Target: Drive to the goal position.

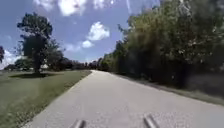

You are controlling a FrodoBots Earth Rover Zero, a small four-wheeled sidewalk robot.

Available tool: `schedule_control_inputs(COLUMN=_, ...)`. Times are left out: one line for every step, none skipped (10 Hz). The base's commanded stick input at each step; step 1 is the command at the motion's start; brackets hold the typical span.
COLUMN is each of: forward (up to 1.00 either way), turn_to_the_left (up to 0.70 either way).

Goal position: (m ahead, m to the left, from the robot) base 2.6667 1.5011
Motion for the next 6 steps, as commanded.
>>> schedule_control_inputs(forward=0.50, turn_to_the_left=0.00)
schedule_control_inputs(forward=0.50, turn_to_the_left=0.00)
schedule_control_inputs(forward=0.50, turn_to_the_left=0.00)
schedule_control_inputs(forward=0.50, turn_to_the_left=0.00)
schedule_control_inputs(forward=0.50, turn_to_the_left=0.00)
schedule_control_inputs(forward=0.50, turn_to_the_left=0.00)
